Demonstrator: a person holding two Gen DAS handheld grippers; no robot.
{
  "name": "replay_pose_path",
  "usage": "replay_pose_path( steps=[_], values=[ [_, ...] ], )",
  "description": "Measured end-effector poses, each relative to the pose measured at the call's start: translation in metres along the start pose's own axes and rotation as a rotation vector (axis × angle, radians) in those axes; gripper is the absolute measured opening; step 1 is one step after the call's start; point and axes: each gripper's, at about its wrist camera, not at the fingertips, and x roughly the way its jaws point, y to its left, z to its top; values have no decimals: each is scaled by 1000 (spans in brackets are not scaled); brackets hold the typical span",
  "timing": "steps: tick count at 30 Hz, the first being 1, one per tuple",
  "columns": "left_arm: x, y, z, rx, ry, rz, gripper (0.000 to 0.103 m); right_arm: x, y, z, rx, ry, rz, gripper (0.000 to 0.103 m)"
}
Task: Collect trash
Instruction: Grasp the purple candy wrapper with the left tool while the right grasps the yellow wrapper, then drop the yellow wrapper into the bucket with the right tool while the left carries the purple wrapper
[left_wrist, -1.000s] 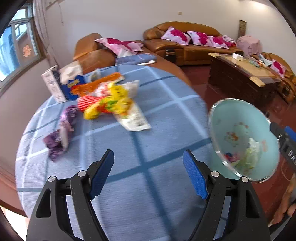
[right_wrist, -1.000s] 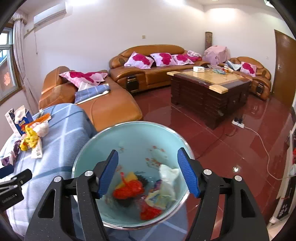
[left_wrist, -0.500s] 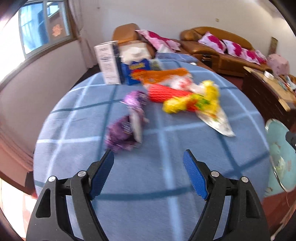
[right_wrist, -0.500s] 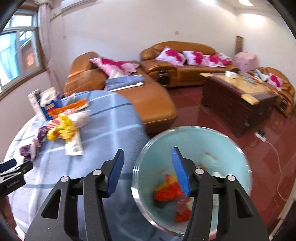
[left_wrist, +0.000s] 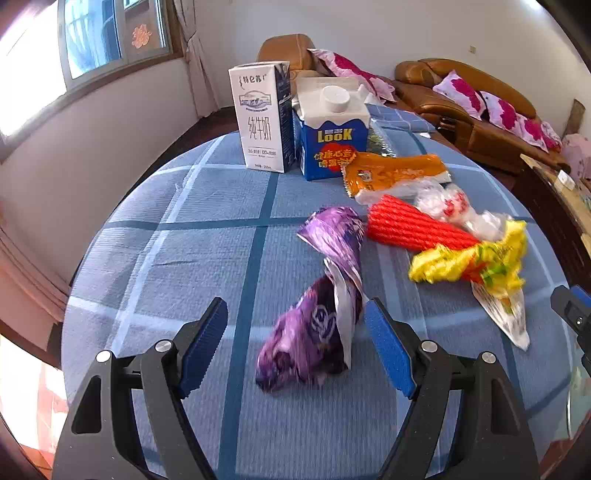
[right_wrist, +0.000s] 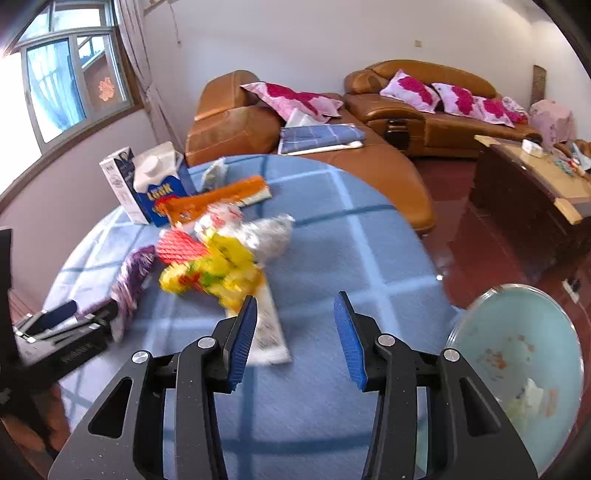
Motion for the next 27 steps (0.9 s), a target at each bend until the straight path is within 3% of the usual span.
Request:
replay_pose_path(
  steps=[7,9,11,13,16,19,27],
  values=[
    [21,-5,7,11,30,-8,75,25,30,23,-52,-7,54,45],
    [25,-4,7,11,40,-13,73,42,37,25,-80,30,45,44],
    [27,-4,6,11,55,-37,59,51,38,25,-71,65,67,34],
    [31,-3,6,2,71,-70,36,52,38,25,-63,61,74,31],
    [30,0,7,-14,66,-93,28,44,39,23,-60,40,86,29],
    [22,3,5,-24,41,-88,23,30,38,20,-52,13,88,29],
    [-26,13,-7,-38,-35,-85,23,-19,25,10,5,-52,96,29]
  ],
)
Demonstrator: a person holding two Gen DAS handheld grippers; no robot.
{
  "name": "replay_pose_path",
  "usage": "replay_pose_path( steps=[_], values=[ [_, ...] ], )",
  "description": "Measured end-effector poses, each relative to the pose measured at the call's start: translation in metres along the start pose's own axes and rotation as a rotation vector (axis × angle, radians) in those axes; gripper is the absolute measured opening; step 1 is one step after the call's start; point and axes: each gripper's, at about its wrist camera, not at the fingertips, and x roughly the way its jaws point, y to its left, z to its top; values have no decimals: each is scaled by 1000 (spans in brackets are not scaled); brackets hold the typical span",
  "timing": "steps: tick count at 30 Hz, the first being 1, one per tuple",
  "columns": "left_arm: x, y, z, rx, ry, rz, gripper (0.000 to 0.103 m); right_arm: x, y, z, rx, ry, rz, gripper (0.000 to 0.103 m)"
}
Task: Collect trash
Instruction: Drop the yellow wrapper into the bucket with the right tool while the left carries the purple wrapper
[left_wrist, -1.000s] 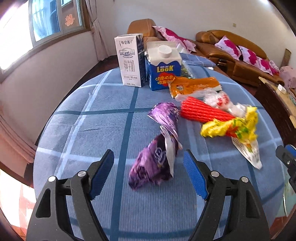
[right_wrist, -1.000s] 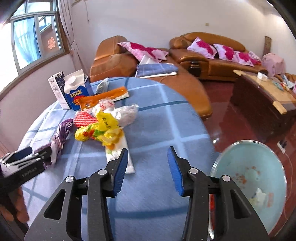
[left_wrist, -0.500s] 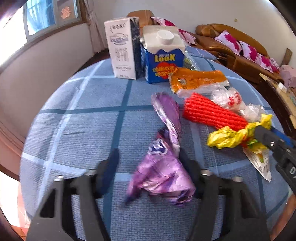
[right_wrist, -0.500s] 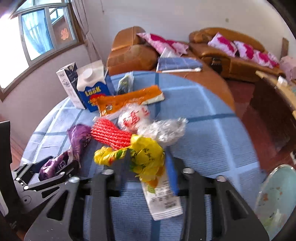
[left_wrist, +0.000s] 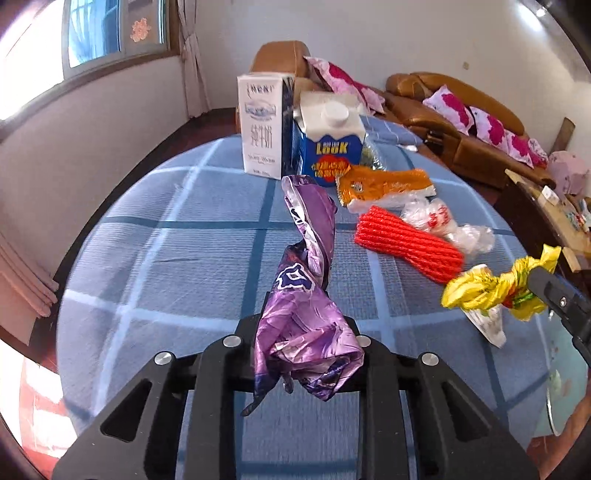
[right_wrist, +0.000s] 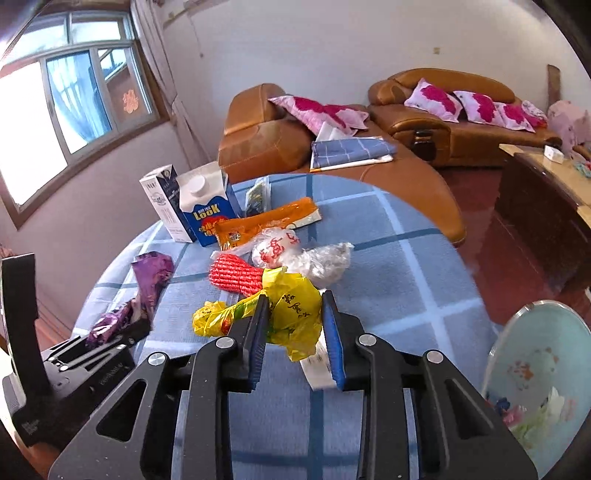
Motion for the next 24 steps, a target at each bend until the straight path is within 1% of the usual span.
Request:
replay_pose_path(
  steps=[4,11,16,24],
  values=[
    [-18,0,-11,9,-8,3,23,-21,-10,-12,20,-14,-22,29],
    [-37,-17,-32,40,-2,-10,23,-55,-30,-28,48,-49,-58,29],
    [-48,-38,-45,76,3,-35,23,-74,-49,-36,86,-71,-84,29],
    [-69,-74,-58,152,-24,-57,23,-100,-75,-51,120,-103,-129,29]
  ],
)
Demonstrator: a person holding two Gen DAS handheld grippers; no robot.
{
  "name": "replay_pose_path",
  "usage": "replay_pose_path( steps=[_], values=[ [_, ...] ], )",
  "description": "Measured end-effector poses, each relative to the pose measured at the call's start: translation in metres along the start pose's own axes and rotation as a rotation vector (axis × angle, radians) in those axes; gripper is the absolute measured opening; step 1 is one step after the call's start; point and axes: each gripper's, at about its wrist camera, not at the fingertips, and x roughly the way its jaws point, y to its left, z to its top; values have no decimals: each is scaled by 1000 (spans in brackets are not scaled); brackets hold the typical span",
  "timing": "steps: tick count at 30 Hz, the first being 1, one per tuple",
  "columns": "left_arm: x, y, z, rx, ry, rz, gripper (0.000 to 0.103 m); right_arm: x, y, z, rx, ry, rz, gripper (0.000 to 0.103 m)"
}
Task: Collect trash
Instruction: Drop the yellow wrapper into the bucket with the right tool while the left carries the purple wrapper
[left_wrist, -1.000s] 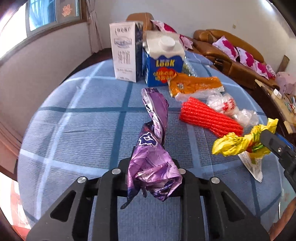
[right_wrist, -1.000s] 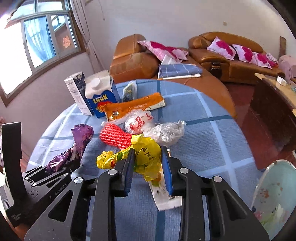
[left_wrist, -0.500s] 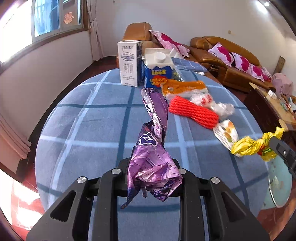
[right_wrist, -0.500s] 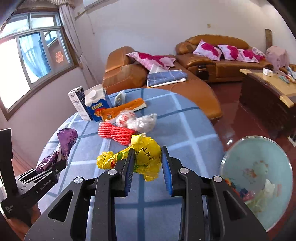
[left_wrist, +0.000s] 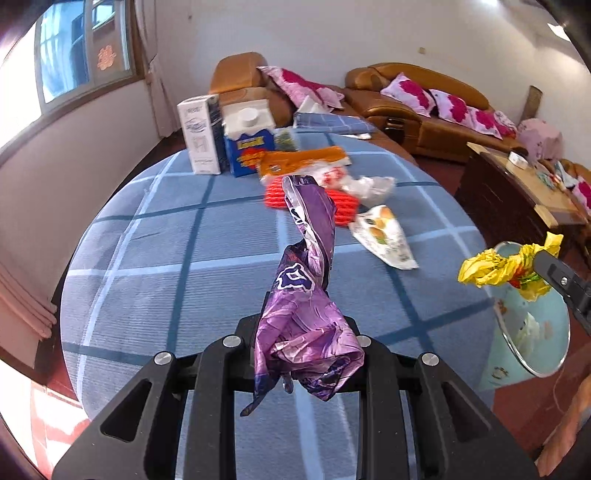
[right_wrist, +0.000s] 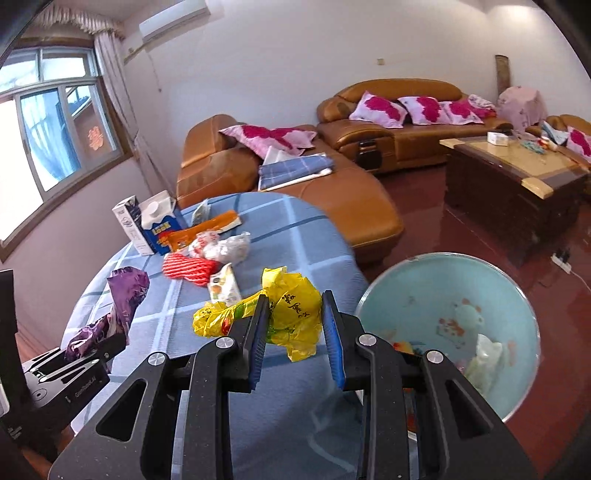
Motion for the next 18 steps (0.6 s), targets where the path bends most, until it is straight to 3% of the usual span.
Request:
replay_pose_path(
  steps=[18],
  values=[
    [-34,-77,-12,164,-56,-53,23,-36,-54,-13,73,-60,-91,29]
  ],
)
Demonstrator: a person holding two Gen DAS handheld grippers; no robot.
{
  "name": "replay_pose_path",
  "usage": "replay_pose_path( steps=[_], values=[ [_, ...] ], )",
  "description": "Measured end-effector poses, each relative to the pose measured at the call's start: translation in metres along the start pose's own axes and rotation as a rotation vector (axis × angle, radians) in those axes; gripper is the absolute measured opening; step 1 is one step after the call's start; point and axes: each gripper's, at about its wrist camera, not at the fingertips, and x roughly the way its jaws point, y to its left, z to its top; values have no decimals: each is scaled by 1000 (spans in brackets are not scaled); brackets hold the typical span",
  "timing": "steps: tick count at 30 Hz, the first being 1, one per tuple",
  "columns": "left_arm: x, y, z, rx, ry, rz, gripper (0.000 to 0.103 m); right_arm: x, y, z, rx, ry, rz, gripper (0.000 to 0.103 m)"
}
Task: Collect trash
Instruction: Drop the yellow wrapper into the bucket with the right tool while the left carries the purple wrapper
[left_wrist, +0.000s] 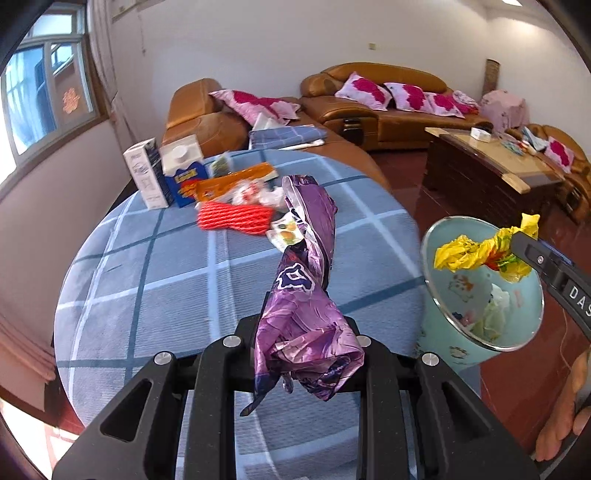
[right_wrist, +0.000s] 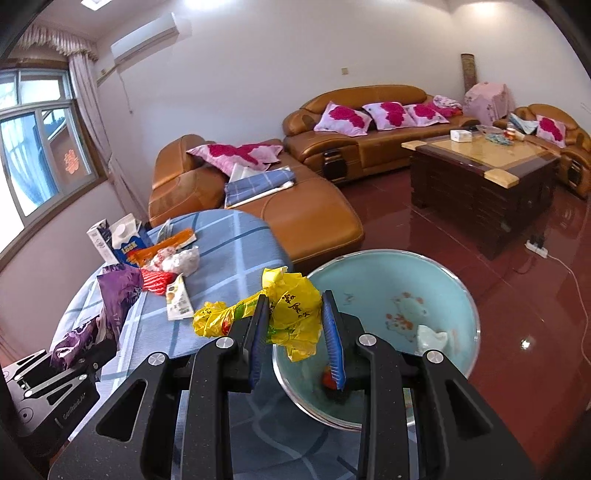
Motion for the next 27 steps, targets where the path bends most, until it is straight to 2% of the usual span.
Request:
replay_pose_path(
  steps=[27],
  values=[
    [-3,-91,12,162,-36,-57,23,-17,-89,3,132,-59,-166,29]
  ],
)
